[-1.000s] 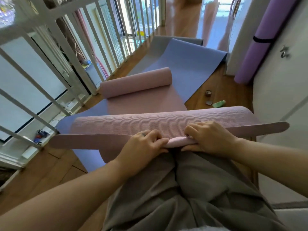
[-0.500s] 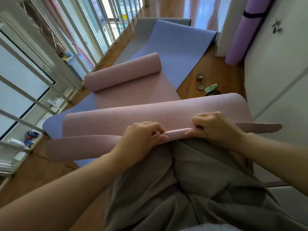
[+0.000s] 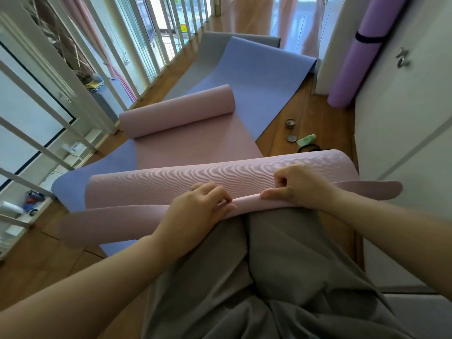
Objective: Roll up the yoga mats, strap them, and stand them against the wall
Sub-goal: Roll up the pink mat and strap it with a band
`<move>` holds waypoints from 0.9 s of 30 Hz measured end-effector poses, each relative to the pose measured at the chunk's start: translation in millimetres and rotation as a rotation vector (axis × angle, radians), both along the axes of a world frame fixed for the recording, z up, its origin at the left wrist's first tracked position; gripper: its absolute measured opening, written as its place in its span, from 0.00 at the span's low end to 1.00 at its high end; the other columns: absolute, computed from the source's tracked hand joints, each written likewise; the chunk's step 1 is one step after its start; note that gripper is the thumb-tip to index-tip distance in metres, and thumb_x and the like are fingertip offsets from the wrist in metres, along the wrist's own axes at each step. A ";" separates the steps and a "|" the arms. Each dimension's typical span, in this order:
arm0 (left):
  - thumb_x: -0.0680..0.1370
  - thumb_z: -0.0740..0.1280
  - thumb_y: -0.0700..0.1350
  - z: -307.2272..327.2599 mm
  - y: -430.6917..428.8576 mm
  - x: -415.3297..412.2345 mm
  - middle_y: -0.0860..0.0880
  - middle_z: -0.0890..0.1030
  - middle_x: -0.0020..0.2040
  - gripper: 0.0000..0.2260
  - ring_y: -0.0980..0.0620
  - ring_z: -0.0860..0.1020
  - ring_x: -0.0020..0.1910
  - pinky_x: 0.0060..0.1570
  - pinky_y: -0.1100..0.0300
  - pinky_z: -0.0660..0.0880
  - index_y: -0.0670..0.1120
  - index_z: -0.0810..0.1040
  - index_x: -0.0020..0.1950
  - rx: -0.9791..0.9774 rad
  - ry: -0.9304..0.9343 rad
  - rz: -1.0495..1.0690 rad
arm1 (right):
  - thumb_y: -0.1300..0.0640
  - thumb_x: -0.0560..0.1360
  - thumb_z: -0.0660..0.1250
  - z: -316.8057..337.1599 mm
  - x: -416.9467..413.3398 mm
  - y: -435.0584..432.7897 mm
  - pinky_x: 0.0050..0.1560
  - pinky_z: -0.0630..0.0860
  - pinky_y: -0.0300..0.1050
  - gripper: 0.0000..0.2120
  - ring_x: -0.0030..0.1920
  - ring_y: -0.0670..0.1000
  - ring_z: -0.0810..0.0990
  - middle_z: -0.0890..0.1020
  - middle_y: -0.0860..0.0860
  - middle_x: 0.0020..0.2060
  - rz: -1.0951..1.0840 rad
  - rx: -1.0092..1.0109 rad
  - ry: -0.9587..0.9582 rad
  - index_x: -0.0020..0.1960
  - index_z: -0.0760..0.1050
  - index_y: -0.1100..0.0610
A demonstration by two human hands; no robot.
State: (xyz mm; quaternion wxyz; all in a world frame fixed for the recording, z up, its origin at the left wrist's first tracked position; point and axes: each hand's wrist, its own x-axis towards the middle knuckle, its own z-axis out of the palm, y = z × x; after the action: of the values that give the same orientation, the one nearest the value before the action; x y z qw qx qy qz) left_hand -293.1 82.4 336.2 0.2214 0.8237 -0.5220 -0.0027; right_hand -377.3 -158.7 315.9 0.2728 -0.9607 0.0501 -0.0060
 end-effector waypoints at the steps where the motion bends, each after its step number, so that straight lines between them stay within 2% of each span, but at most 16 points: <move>1: 0.78 0.58 0.57 -0.7 4.9 -1.8 0.53 0.79 0.42 0.17 0.53 0.77 0.39 0.34 0.57 0.77 0.46 0.79 0.47 0.017 -0.064 0.011 | 0.25 0.60 0.56 -1.0 0.5 -0.1 0.33 0.66 0.40 0.29 0.30 0.45 0.68 0.72 0.46 0.26 -0.012 -0.002 -0.007 0.30 0.69 0.53; 5: 0.77 0.54 0.60 7.5 17.0 2.4 0.50 0.78 0.37 0.21 0.48 0.78 0.35 0.29 0.56 0.75 0.47 0.78 0.40 0.154 -0.325 0.076 | 0.24 0.59 0.52 -4.6 0.3 1.2 0.36 0.66 0.40 0.32 0.32 0.46 0.69 0.72 0.47 0.29 -0.039 -0.070 -0.026 0.30 0.69 0.54; 7: 0.77 0.53 0.61 12.8 19.9 4.7 0.50 0.77 0.34 0.22 0.48 0.78 0.32 0.27 0.56 0.74 0.47 0.77 0.38 0.223 -0.395 0.104 | 0.23 0.59 0.51 -1.9 1.1 3.3 0.37 0.66 0.40 0.32 0.33 0.45 0.68 0.71 0.47 0.30 -0.034 -0.098 -0.010 0.30 0.68 0.53; 9: 0.77 0.49 0.63 20.3 19.4 -1.2 0.52 0.74 0.35 0.23 0.49 0.77 0.33 0.29 0.54 0.76 0.48 0.75 0.40 0.284 -0.318 0.120 | 0.24 0.59 0.50 1.1 0.1 5.4 0.35 0.66 0.39 0.31 0.32 0.45 0.68 0.71 0.46 0.28 -0.006 -0.125 0.016 0.30 0.67 0.52; 10: 0.77 0.47 0.65 25.5 19.1 -5.3 0.54 0.73 0.38 0.23 0.50 0.77 0.37 0.35 0.53 0.77 0.50 0.73 0.43 0.342 -0.236 0.125 | 0.24 0.59 0.50 1.9 -1.5 6.2 0.34 0.66 0.38 0.30 0.31 0.45 0.69 0.72 0.45 0.27 0.004 -0.130 0.023 0.30 0.67 0.51; 11: 0.78 0.47 0.65 28.8 20.2 -7.1 0.55 0.71 0.39 0.21 0.52 0.76 0.40 0.41 0.54 0.76 0.51 0.71 0.45 0.379 -0.170 0.125 | 0.24 0.59 0.50 1.8 -3.7 6.2 0.35 0.67 0.38 0.29 0.30 0.45 0.69 0.72 0.45 0.27 0.008 -0.132 0.019 0.30 0.67 0.51; 13: 0.78 0.52 0.63 33.6 19.6 -7.9 0.56 0.70 0.38 0.16 0.53 0.73 0.41 0.45 0.56 0.72 0.53 0.70 0.45 0.406 -0.048 0.103 | 0.23 0.60 0.50 -0.3 -8.8 4.8 0.35 0.68 0.38 0.28 0.30 0.45 0.70 0.72 0.44 0.27 0.013 -0.127 -0.011 0.30 0.66 0.49; 17: 0.77 0.60 0.59 20.6 29.1 -4.3 0.56 0.73 0.34 0.10 0.58 0.72 0.35 0.38 0.61 0.68 0.54 0.70 0.46 0.247 0.287 0.197 | 0.23 0.61 0.49 -3.5 -12.2 5.9 0.36 0.69 0.42 0.29 0.30 0.45 0.70 0.72 0.45 0.26 -0.012 -0.143 -0.071 0.29 0.66 0.50; 20: 0.76 0.61 0.61 1.1 34.8 -12.0 0.57 0.74 0.35 0.11 0.59 0.73 0.36 0.38 0.60 0.71 0.53 0.71 0.45 0.045 0.269 0.233 | 0.24 0.61 0.49 -3.1 -11.5 5.5 0.36 0.69 0.42 0.28 0.29 0.44 0.69 0.72 0.46 0.26 -0.033 -0.147 -0.105 0.28 0.64 0.49; 22: 0.75 0.59 0.65 -8.8 37.9 -16.6 0.59 0.73 0.37 0.16 0.58 0.72 0.38 0.39 0.64 0.70 0.54 0.72 0.43 -0.055 0.220 0.234 | 0.24 0.61 0.49 -0.6 -9.7 4.9 0.35 0.67 0.40 0.28 0.30 0.44 0.69 0.72 0.46 0.27 -0.025 -0.155 -0.093 0.28 0.64 0.49; 25: 0.72 0.57 0.66 -15.2 38.6 -8.6 0.56 0.70 0.44 0.16 0.55 0.67 0.46 0.46 0.68 0.64 0.54 0.72 0.42 -0.072 0.213 0.266 | 0.24 0.60 0.51 1.3 -5.3 4.3 0.33 0.65 0.39 0.27 0.30 0.43 0.68 0.71 0.44 0.26 -0.011 -0.165 -0.086 0.29 0.64 0.49; 27: 0.71 0.57 0.65 -16.0 37.7 -0.2 0.57 0.69 0.45 0.16 0.54 0.67 0.48 0.47 0.67 0.64 0.54 0.73 0.41 -0.089 0.264 0.265 | 0.25 0.60 0.53 0.4 -1.9 3.8 0.32 0.63 0.39 0.27 0.29 0.43 0.67 0.70 0.43 0.26 -0.007 -0.160 -0.082 0.29 0.64 0.49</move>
State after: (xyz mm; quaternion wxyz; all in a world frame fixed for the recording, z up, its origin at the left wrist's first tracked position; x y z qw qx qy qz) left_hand -293.3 120.1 320.2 0.3224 0.8671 -0.3752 -0.0584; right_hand -379.2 -154.9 316.3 0.1968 -0.9783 0.0416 -0.0501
